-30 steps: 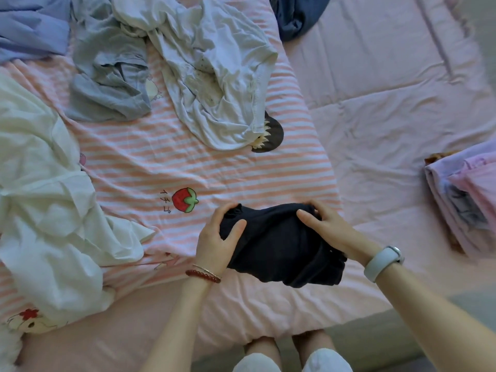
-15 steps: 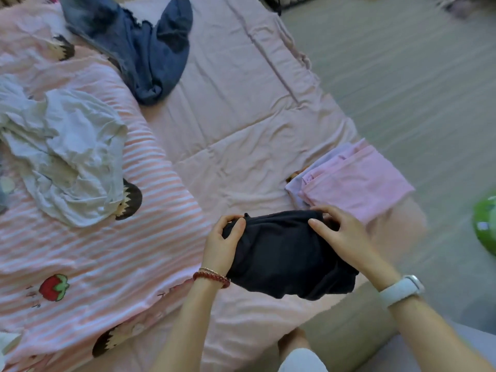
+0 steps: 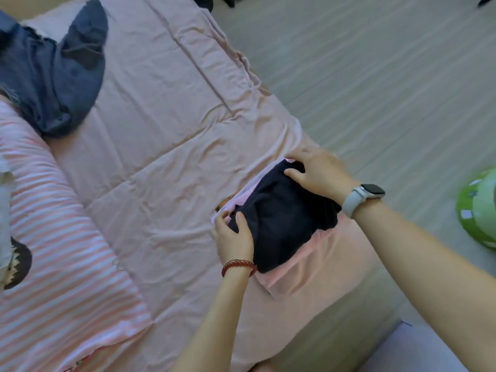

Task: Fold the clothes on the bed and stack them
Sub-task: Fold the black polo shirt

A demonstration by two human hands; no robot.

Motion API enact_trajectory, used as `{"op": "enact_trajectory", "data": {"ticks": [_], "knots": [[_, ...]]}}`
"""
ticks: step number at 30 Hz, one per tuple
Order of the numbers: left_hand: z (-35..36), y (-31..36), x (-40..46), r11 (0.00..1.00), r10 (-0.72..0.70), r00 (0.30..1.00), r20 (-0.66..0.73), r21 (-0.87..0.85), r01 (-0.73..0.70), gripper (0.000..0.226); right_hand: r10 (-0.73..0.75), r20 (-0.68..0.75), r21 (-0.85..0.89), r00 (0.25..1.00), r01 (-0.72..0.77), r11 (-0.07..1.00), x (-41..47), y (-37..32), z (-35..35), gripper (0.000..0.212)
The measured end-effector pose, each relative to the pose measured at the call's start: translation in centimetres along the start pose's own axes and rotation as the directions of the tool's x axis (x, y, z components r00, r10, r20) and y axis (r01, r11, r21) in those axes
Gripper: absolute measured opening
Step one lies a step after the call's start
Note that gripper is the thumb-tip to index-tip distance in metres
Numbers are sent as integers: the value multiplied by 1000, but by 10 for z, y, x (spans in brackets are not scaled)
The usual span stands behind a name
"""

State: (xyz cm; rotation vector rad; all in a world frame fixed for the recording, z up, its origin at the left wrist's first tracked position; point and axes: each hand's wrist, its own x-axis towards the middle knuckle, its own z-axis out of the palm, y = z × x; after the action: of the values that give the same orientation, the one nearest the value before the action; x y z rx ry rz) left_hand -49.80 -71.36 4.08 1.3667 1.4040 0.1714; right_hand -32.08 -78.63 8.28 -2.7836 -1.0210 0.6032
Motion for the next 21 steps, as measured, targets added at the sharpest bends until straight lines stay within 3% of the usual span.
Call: {"op": "enact_trajectory", "data": {"ticks": [1, 2, 3, 5, 6, 7, 8, 11, 13, 18, 21], "knots": [[3, -1, 1, 986, 50, 995, -83, 163, -36, 33, -25, -31, -59, 999, 23, 998, 2, 4, 11, 38], [3, -3, -1, 939, 186, 971, -151, 319, -130, 40, -66, -105, -100, 992, 55, 993, 0, 9, 22, 38], [4, -4, -6, 844, 394, 904, -166, 454, -285, 43, -126, -216, -128, 968, 100, 987, -6, 12, 32, 37], [11, -7, -16, 546, 744, 667, -36, 608, -577, 42, -250, -419, -177, 873, 191, 965, -19, 19, 48, 37], [17, -9, -18, 421, 814, 577, 60, 623, -659, 41, -291, -450, -204, 844, 220, 954, -23, 22, 56, 38], [24, -10, -17, 349, 829, 541, 141, 625, -698, 40, -313, -436, -223, 844, 236, 946, -26, 25, 63, 39], [30, -11, -13, 327, 799, 565, 206, 640, -695, 40, -312, -399, -225, 863, 238, 945, -27, 27, 69, 41], [42, -28, 8, 334, 624, 725, 292, 739, -585, 50, -215, -159, -138, 964, 194, 971, -24, 35, 81, 53], [41, -46, 23, 311, 565, 750, 344, 753, -580, 55, -191, -52, -79, 980, 187, 979, -22, 43, 92, 56], [27, -56, 41, 348, 456, 804, 380, 756, -555, 70, -166, -11, -37, 986, 166, 985, -20, 52, 100, 56], [16, -44, 38, 397, 351, 829, 435, 733, -553, 80, -172, -93, -55, 981, 167, 984, -25, 41, 93, 57]]}}
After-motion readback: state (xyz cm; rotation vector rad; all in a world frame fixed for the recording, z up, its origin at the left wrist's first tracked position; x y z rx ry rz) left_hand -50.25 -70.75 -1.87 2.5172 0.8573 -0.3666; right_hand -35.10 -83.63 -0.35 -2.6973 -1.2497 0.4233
